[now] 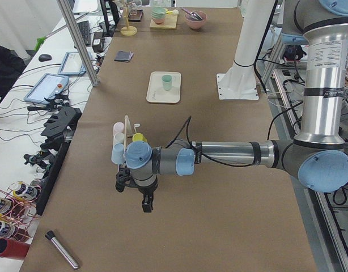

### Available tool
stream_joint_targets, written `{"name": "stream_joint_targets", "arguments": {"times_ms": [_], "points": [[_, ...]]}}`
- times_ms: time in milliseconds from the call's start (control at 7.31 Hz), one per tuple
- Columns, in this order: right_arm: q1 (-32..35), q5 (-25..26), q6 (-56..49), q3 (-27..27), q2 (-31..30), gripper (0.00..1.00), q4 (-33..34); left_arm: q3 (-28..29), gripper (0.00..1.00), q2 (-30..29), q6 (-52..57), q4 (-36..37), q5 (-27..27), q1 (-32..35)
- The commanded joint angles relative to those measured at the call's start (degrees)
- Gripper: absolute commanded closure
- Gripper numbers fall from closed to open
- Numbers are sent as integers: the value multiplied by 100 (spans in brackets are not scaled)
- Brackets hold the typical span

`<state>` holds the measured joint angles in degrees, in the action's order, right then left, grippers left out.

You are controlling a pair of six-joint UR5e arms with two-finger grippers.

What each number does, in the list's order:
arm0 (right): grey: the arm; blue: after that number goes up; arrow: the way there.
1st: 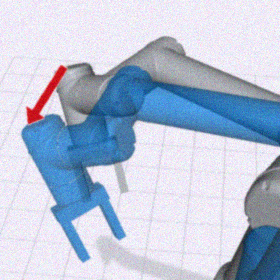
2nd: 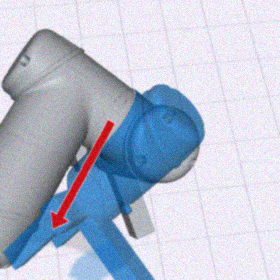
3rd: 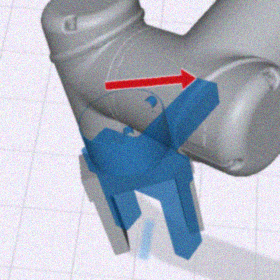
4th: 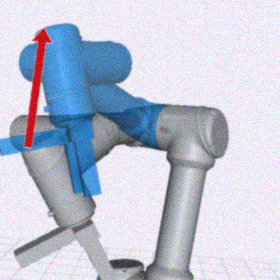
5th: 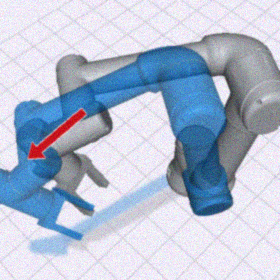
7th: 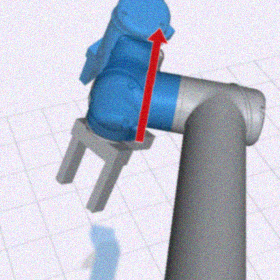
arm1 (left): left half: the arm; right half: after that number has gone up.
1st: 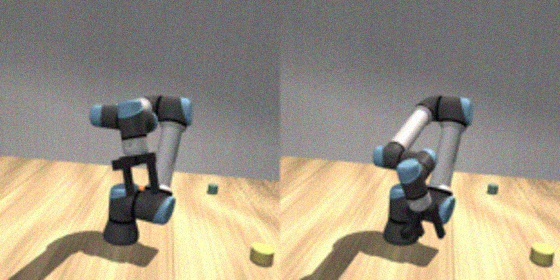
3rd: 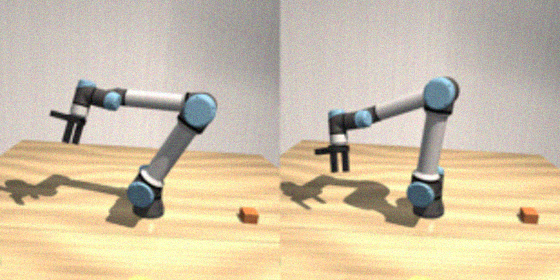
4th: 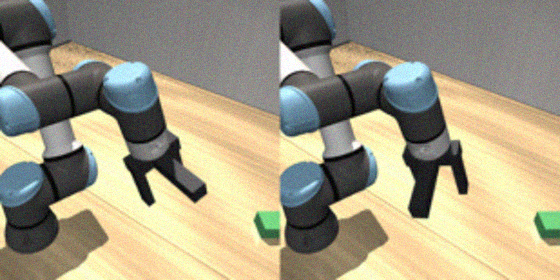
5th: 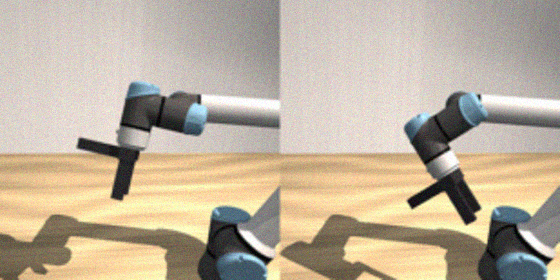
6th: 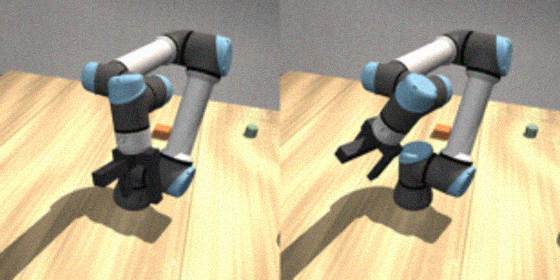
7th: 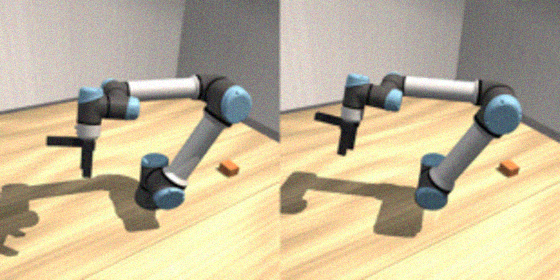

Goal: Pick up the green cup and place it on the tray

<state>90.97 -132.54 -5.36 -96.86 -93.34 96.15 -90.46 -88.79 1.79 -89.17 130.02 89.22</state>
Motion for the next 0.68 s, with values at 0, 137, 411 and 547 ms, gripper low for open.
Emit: {"name": "stream_joint_targets", "arguments": {"times_ms": [0,137,411,547], "points": [[0,0,0,0,0,0,0,-42,2,28,58,14,-126,8],[0,0,0,-9,0,0,0,-50,2,28,58,14,-91,16],[9,0,0,0,0,0,0,-59,2,11,58,-12,-65,8],[9,0,0,0,0,0,0,-51,2,2,58,-12,-65,8]]}}
